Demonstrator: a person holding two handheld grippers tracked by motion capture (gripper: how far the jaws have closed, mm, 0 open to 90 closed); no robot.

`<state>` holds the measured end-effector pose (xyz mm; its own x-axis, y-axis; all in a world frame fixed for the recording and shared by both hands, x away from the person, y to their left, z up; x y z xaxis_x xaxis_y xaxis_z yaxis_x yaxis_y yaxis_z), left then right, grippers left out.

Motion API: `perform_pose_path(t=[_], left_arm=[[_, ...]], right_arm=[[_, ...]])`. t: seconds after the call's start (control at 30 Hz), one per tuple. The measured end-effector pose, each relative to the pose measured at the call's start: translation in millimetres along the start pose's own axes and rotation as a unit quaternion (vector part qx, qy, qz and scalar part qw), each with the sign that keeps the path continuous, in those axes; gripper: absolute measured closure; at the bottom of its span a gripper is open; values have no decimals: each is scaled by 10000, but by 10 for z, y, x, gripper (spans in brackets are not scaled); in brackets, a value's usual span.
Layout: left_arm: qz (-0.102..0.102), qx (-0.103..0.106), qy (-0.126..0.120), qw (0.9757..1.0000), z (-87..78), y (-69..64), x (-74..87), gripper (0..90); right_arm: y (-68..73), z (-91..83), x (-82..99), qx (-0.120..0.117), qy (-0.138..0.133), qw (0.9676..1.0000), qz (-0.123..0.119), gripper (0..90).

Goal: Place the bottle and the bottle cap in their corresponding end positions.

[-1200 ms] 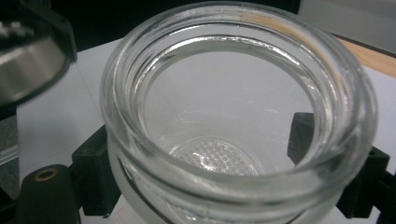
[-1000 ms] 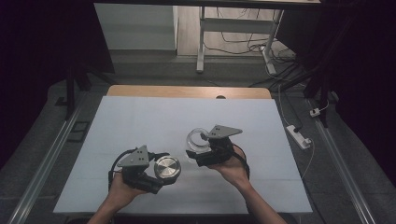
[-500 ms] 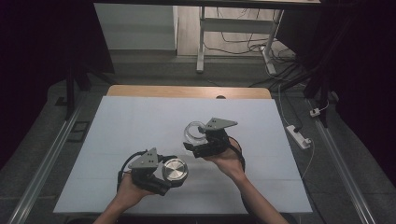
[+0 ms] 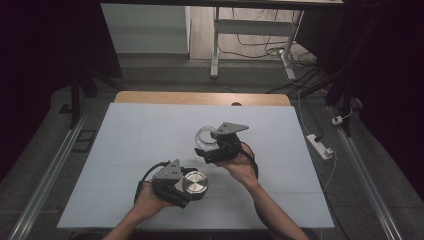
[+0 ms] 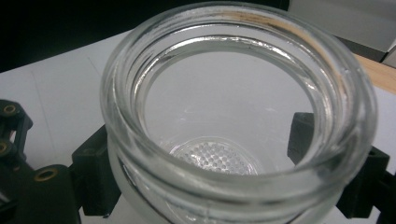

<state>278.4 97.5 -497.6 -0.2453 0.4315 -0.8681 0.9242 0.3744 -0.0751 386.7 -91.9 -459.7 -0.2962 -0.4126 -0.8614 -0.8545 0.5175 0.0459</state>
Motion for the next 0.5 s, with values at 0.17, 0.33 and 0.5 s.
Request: perform_pose_path(t=[0.17,0.33,0.5], left_arm=[[8,49,28,10000,108,16,19,190],[33,82,30,10000,209,37,17,189],[14,71,56,10000,298,69,26,189]], right_arm=[[-43,85,9,13,56,10000,13,148],[-75,172,9,46,118,9999,13,148],[-100,243,6,65,134,9999,9,148]])
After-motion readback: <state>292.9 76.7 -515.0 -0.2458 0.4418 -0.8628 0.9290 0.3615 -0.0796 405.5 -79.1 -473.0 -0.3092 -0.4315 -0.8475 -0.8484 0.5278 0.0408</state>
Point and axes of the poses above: each handheld gripper's, and its own axes: z roughly forward along the jaws, x roughly out of its underside, y roughly to its left, the point moved 1 cm from there along z, roughly forward along the jaws, and after that the axes turned 2 degrees about -x, right-handed, at the moved point
